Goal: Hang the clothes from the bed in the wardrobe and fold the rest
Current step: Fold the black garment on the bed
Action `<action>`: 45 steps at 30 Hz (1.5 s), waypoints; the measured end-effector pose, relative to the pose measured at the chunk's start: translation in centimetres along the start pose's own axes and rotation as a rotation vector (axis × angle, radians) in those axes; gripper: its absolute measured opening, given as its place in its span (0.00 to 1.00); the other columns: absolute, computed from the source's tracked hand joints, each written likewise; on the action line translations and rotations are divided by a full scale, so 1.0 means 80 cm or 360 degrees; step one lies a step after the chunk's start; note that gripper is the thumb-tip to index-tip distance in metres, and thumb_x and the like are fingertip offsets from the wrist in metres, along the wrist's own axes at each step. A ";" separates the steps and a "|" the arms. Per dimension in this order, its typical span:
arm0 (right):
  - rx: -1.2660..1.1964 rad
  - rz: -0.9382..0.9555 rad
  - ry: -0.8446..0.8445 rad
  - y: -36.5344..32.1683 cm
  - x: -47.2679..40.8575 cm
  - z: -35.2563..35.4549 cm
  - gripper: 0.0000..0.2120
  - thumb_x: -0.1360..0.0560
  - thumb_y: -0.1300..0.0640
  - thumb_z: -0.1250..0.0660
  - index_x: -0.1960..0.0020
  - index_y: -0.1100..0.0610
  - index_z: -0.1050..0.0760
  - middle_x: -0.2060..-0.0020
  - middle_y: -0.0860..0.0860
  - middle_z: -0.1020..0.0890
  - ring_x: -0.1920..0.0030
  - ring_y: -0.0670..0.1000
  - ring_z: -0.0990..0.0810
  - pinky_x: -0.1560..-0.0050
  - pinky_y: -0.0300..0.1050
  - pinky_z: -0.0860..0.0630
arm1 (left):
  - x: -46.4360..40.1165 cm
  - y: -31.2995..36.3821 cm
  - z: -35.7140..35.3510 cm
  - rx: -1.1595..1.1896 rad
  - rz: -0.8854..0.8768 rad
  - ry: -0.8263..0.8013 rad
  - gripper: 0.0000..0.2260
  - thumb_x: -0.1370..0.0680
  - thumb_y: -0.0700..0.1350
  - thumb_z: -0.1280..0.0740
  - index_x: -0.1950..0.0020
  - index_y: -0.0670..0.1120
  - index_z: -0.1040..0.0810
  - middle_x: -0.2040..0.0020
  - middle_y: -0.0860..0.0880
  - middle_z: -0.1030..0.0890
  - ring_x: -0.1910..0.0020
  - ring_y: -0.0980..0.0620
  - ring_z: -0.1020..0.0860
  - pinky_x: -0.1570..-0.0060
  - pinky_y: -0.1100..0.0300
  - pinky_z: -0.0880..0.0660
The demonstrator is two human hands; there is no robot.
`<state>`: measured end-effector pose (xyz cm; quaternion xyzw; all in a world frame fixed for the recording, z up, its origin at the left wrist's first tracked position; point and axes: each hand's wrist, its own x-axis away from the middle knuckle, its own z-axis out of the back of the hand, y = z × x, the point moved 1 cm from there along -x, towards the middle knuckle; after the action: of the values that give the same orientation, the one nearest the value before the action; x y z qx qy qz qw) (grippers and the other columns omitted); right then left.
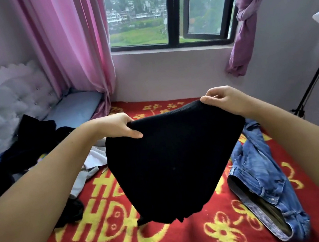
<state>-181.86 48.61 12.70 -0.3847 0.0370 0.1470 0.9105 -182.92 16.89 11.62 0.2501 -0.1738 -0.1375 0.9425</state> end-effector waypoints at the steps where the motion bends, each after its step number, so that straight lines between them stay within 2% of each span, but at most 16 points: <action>1: -0.0019 -0.0045 -0.0116 -0.001 0.000 0.001 0.16 0.24 0.45 0.35 0.56 0.59 0.22 0.67 0.52 0.24 0.67 0.48 0.28 0.64 0.41 0.32 | 0.000 0.000 0.001 -0.0046 0.0036 0.0010 0.07 0.27 0.50 0.28 0.58 0.48 0.18 0.63 0.51 0.16 0.64 0.54 0.18 0.60 0.62 0.23; 4: 0.0121 -0.0195 -0.0398 0.010 -0.008 0.001 0.16 0.28 0.41 0.31 0.51 0.54 0.20 0.61 0.46 0.18 0.61 0.43 0.21 0.56 0.41 0.26 | -0.005 -0.001 0.003 -0.0192 0.0113 0.0077 0.06 0.26 0.49 0.29 0.58 0.47 0.19 0.64 0.51 0.18 0.64 0.53 0.19 0.61 0.61 0.24; 8: 0.0423 -0.0175 -0.0338 0.036 -0.033 -0.002 0.21 0.28 0.44 0.29 0.42 0.56 0.23 0.53 0.45 0.22 0.53 0.45 0.23 0.48 0.41 0.29 | -0.015 -0.005 0.000 -0.0214 0.0162 0.0225 0.08 0.25 0.49 0.29 0.64 0.50 0.22 0.68 0.54 0.22 0.68 0.56 0.24 0.68 0.63 0.32; 12: 0.0552 -0.0101 -0.0092 0.045 -0.053 -0.007 0.09 0.24 0.51 0.32 0.51 0.57 0.21 0.59 0.52 0.21 0.58 0.51 0.24 0.57 0.43 0.31 | -0.012 -0.011 -0.009 0.0661 0.0062 0.0158 0.04 0.24 0.45 0.30 0.51 0.47 0.19 0.60 0.50 0.16 0.63 0.54 0.17 0.64 0.65 0.25; 17: 0.0840 -0.0301 0.0004 0.045 -0.085 -0.044 0.12 0.22 0.52 0.38 0.48 0.59 0.20 0.53 0.59 0.20 0.51 0.58 0.21 0.50 0.46 0.27 | -0.015 0.017 -0.024 0.1477 -0.0078 0.0132 0.07 0.21 0.37 0.37 0.49 0.44 0.20 0.60 0.48 0.16 0.64 0.54 0.18 0.65 0.64 0.22; 20: 0.0004 -0.0732 -0.0314 0.002 -0.085 -0.082 0.25 0.19 0.44 0.45 0.41 0.67 0.28 0.55 0.62 0.18 0.56 0.59 0.17 0.54 0.50 0.20 | -0.033 0.030 -0.027 0.1627 -0.0023 0.0352 0.08 0.21 0.38 0.38 0.52 0.44 0.20 0.60 0.47 0.16 0.62 0.52 0.18 0.61 0.63 0.21; 22: -0.0782 -0.0878 -0.0634 -0.035 -0.083 -0.100 0.31 0.21 0.39 0.46 0.39 0.67 0.31 0.54 0.62 0.17 0.55 0.58 0.16 0.54 0.53 0.19 | -0.043 0.036 -0.035 0.1584 -0.0008 0.0412 0.08 0.20 0.37 0.40 0.53 0.43 0.21 0.59 0.44 0.18 0.61 0.50 0.20 0.59 0.60 0.23; 24: -0.1056 -0.0844 -0.0731 -0.062 -0.085 -0.109 0.31 0.23 0.36 0.45 0.45 0.65 0.26 0.60 0.57 0.16 0.59 0.53 0.16 0.57 0.49 0.19 | -0.050 0.044 -0.051 0.1409 -0.0065 0.0352 0.08 0.20 0.36 0.42 0.50 0.42 0.23 0.55 0.43 0.19 0.56 0.48 0.21 0.54 0.56 0.24; 28: -0.0770 -0.0683 -0.0462 -0.072 -0.086 -0.119 0.20 0.24 0.45 0.34 0.51 0.64 0.21 0.60 0.56 0.18 0.61 0.53 0.18 0.54 0.48 0.20 | -0.040 0.060 -0.066 0.1455 -0.0204 0.0011 0.17 0.22 0.31 0.41 0.33 0.38 0.32 0.49 0.43 0.20 0.48 0.48 0.19 0.45 0.54 0.23; 32: -0.0714 -0.0494 -0.0200 -0.071 -0.093 -0.112 0.08 0.21 0.57 0.37 0.54 0.59 0.21 0.58 0.57 0.18 0.58 0.54 0.19 0.46 0.54 0.23 | -0.031 0.043 -0.015 0.1461 -0.0347 0.0014 0.31 0.22 0.31 0.43 0.23 0.48 0.48 0.53 0.43 0.16 0.53 0.47 0.16 0.55 0.58 0.19; 34: -0.0652 -0.0381 -0.0154 -0.081 -0.095 -0.106 0.06 0.21 0.59 0.37 0.53 0.57 0.22 0.56 0.57 0.19 0.55 0.55 0.20 0.43 0.55 0.24 | -0.036 0.022 0.011 0.1171 -0.0356 0.0393 0.30 0.24 0.32 0.41 0.24 0.49 0.43 0.55 0.45 0.16 0.58 0.50 0.17 0.59 0.63 0.21; 36: -0.0727 -0.0281 -0.0168 -0.100 -0.090 -0.101 0.06 0.21 0.58 0.36 0.55 0.56 0.22 0.60 0.54 0.18 0.58 0.52 0.20 0.49 0.50 0.23 | -0.039 -0.001 0.024 0.0732 -0.0443 0.0594 0.31 0.26 0.35 0.35 0.25 0.51 0.39 0.45 0.46 0.21 0.48 0.52 0.21 0.49 0.64 0.25; 38: -0.0859 -0.0170 -0.0175 -0.124 -0.084 -0.089 0.07 0.22 0.59 0.35 0.58 0.55 0.22 0.65 0.50 0.18 0.63 0.49 0.20 0.56 0.44 0.22 | -0.045 -0.020 0.013 0.0445 -0.0566 0.0336 0.29 0.26 0.41 0.30 0.28 0.53 0.35 0.32 0.49 0.33 0.33 0.55 0.33 0.34 0.61 0.35; 40: -0.0906 -0.0075 -0.0199 -0.148 -0.074 -0.073 0.07 0.23 0.60 0.35 0.58 0.56 0.22 0.66 0.49 0.18 0.65 0.47 0.19 0.60 0.40 0.21 | -0.052 -0.035 -0.013 0.0353 -0.0564 0.0041 0.22 0.26 0.47 0.28 0.34 0.52 0.29 0.29 0.55 0.40 0.29 0.58 0.42 0.30 0.59 0.44; 43: -0.0916 0.0020 -0.0217 -0.177 -0.055 -0.047 0.06 0.24 0.60 0.36 0.59 0.56 0.23 0.67 0.47 0.17 0.66 0.45 0.18 0.62 0.38 0.20 | -0.057 -0.054 -0.044 0.0443 -0.0463 -0.0009 0.20 0.32 0.61 0.27 0.45 0.54 0.26 0.32 0.58 0.34 0.32 0.58 0.35 0.32 0.55 0.37; 45: -0.0933 0.0041 -0.0225 -0.185 -0.041 -0.034 0.03 0.28 0.58 0.34 0.59 0.55 0.23 0.68 0.47 0.17 0.66 0.44 0.18 0.64 0.37 0.20 | -0.054 -0.049 -0.055 0.0673 -0.0464 0.0018 0.23 0.33 0.63 0.28 0.42 0.58 0.28 0.32 0.57 0.29 0.33 0.58 0.31 0.33 0.51 0.33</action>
<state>-180.44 36.09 21.57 -0.6196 -0.0656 0.1894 0.7589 -185.75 16.93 4.89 0.4649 -0.1556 -0.2311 0.8404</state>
